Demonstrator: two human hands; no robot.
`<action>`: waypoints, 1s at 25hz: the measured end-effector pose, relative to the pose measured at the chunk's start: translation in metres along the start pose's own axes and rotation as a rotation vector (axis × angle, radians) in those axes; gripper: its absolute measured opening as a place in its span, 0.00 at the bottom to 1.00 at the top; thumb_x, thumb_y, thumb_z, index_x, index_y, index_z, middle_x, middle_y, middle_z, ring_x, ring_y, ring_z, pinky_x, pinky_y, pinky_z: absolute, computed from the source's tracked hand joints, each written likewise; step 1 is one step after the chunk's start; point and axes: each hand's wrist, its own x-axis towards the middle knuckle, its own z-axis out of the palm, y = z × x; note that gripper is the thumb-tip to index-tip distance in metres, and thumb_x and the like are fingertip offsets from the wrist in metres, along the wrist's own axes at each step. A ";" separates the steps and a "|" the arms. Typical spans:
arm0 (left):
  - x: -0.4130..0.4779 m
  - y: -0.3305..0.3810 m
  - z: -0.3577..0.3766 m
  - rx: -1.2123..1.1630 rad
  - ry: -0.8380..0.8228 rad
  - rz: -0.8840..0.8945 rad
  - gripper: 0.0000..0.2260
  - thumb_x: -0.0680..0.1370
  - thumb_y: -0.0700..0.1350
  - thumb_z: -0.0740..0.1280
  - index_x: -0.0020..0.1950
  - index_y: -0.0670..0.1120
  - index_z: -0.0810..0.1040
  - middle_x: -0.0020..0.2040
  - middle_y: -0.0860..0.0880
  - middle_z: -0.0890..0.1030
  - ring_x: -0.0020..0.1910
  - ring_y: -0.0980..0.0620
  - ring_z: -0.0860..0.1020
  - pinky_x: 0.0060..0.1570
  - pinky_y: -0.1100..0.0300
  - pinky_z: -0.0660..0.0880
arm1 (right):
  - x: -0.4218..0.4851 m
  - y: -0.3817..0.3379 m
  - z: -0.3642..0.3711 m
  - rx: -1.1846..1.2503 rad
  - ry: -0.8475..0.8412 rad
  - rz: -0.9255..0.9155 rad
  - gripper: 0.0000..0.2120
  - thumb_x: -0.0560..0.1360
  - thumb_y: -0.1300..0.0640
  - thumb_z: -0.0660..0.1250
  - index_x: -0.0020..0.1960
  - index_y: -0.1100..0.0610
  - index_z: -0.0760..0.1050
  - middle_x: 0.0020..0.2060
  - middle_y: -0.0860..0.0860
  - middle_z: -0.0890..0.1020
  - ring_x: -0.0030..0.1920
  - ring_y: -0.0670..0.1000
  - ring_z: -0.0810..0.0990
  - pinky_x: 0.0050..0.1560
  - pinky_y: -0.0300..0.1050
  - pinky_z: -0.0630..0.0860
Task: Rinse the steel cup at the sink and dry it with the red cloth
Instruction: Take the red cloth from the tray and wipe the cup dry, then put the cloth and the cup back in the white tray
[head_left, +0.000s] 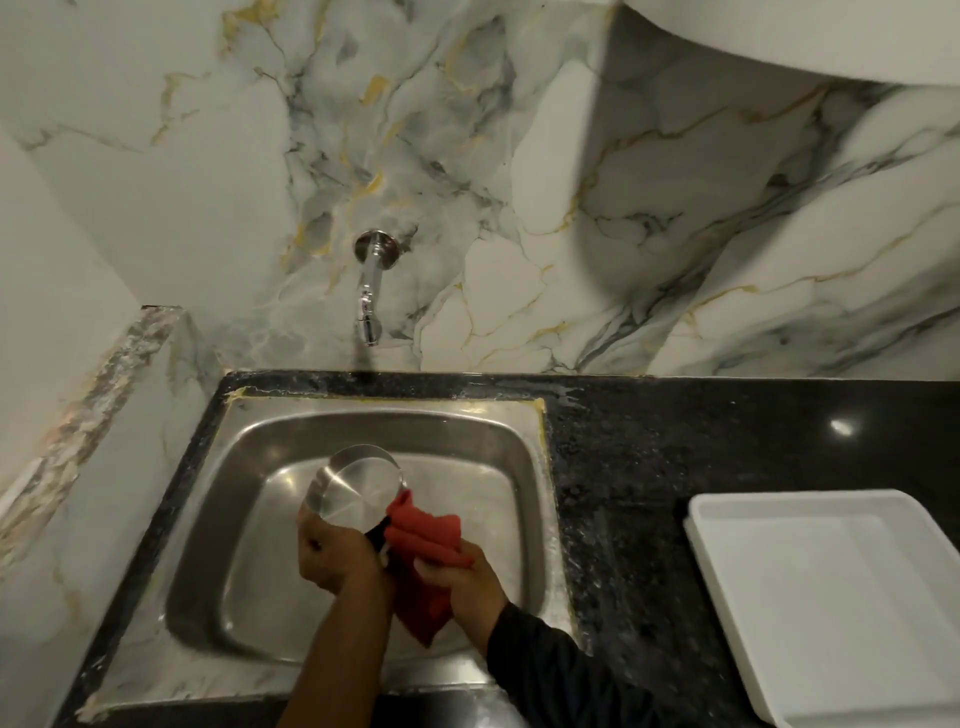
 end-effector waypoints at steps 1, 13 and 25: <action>-0.005 -0.009 0.001 0.045 -0.016 0.005 0.23 0.80 0.58 0.62 0.66 0.48 0.85 0.62 0.46 0.86 0.62 0.44 0.84 0.60 0.49 0.82 | -0.015 -0.002 -0.019 0.014 0.019 0.011 0.21 0.75 0.74 0.66 0.67 0.64 0.79 0.66 0.70 0.80 0.57 0.54 0.86 0.60 0.45 0.83; -0.207 -0.167 -0.030 0.353 -0.513 0.009 0.18 0.82 0.51 0.66 0.67 0.45 0.84 0.65 0.39 0.85 0.67 0.37 0.81 0.64 0.47 0.82 | -0.215 -0.075 -0.407 -0.177 0.749 -0.039 0.15 0.82 0.66 0.66 0.68 0.63 0.77 0.54 0.57 0.87 0.45 0.47 0.88 0.50 0.42 0.86; -0.409 -0.275 -0.007 0.442 -0.539 0.096 0.15 0.85 0.53 0.62 0.61 0.51 0.88 0.56 0.45 0.85 0.62 0.45 0.81 0.65 0.48 0.79 | -0.195 -0.124 -0.616 -0.995 0.654 0.530 0.32 0.80 0.40 0.67 0.75 0.59 0.70 0.72 0.60 0.77 0.72 0.61 0.75 0.73 0.54 0.71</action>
